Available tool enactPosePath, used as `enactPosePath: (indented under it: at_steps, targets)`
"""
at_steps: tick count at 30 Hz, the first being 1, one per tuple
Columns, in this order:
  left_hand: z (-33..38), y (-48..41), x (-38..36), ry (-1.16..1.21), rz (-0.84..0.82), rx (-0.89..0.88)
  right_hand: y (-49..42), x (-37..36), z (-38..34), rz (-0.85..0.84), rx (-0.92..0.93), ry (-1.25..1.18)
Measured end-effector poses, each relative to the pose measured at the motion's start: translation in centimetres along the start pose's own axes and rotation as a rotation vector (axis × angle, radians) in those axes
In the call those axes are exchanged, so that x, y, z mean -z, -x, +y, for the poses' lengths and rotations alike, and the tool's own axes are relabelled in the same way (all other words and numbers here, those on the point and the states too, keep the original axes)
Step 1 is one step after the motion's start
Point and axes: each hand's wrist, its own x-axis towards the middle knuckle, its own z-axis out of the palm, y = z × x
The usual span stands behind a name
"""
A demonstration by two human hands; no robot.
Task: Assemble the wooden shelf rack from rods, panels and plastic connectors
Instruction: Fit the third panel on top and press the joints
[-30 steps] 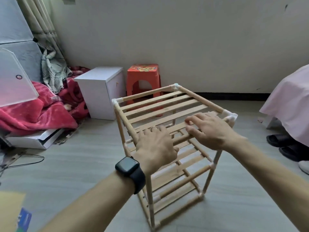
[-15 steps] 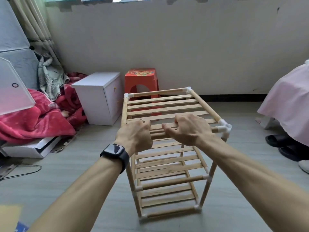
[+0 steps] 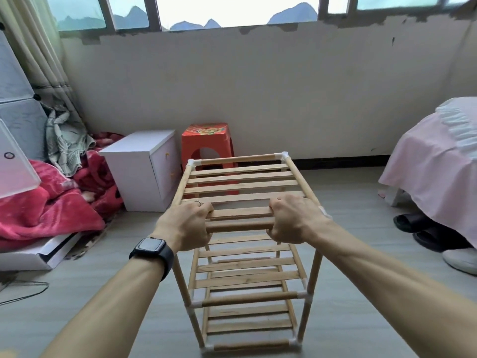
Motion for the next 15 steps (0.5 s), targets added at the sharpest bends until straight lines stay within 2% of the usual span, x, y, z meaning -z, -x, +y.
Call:
enactPosePath:
  at_steps: [6, 10, 13, 15]
  targets:
    - [0.0, -0.1, -0.1, -0.028, 0.053, -0.016, 0.0, 0.2, 1.0, -0.069, 0.038, -0.057]
    - [-0.7, 0.0, -0.6, -0.056, 0.116, -0.018, 0.9, 0.1, 2.6, -0.074, 0.013, 0.006]
    - [-1.1, -0.1, -0.6, -0.079, 0.062, -0.007, 1.1, -0.1, 3.3, -0.087, 0.011, 0.019]
    - [-1.3, 0.3, -0.2, 0.016, -0.002, -0.005, 0.9, 0.6, 3.3, -0.172, 0.01, -0.117]
